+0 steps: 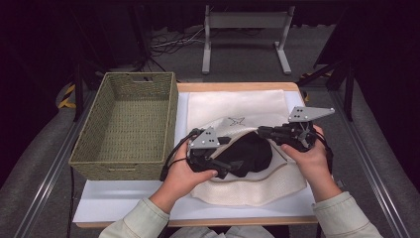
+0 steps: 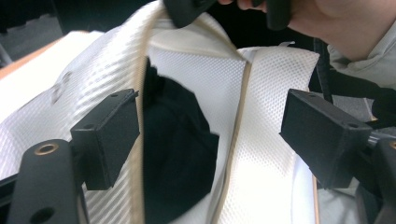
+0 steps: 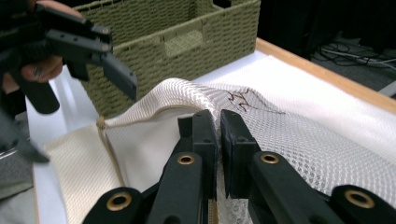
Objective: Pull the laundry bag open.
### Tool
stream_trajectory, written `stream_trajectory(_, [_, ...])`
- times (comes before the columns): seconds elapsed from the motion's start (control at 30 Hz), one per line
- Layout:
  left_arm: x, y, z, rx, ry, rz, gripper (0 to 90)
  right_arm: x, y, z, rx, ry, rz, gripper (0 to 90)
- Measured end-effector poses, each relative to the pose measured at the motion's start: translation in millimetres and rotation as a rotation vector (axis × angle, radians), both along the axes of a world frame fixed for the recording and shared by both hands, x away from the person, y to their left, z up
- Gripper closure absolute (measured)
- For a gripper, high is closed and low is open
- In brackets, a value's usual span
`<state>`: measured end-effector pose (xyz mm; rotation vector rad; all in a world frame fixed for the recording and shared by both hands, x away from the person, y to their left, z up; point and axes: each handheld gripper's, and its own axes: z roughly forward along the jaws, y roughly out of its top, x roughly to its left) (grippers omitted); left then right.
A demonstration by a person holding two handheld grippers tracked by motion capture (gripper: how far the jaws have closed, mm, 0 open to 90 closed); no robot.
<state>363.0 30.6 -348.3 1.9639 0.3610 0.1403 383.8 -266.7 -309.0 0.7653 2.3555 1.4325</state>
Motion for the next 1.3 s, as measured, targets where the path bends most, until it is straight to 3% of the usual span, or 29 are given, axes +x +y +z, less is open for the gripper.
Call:
stream_trajectory(0.23, [1.0, 21.2, -11.8, -0.002, 0.018, 0.044, 20.0, -12.2, -5.0, -13.5, -0.004, 0.035, 0.029, 85.0])
stream_trajectory(0.4, [-1.7, 35.3, -18.1, -0.002, 0.031, 0.067, 19.8, -19.7, -5.1, -26.3, -0.057, 0.067, 0.054, 84.7])
stream_trajectory(0.63, [-5.0, 47.3, -22.6, 0.009, 0.028, 0.091, 19.5, -21.4, -4.9, -46.2, -0.117, 0.115, 0.065, 84.7])
stream_trajectory(0.77, [-5.6, 54.7, -28.6, 0.016, 0.039, 0.112, 19.5, -21.2, -10.6, -56.0, -0.11, 0.149, 0.065, 84.8])
stream_trajectory(1.0, [-10.1, 61.1, -35.5, 0.031, 0.053, 0.118, 19.4, -17.4, -14.0, -77.2, -0.136, 0.212, 0.047, 84.7])
stream_trajectory(1.3, [-16.2, 70.4, -41.4, 0.049, 0.057, 0.126, 18.7, -17.0, -14.4, -92.9, -0.169, 0.267, 0.041, 84.6])
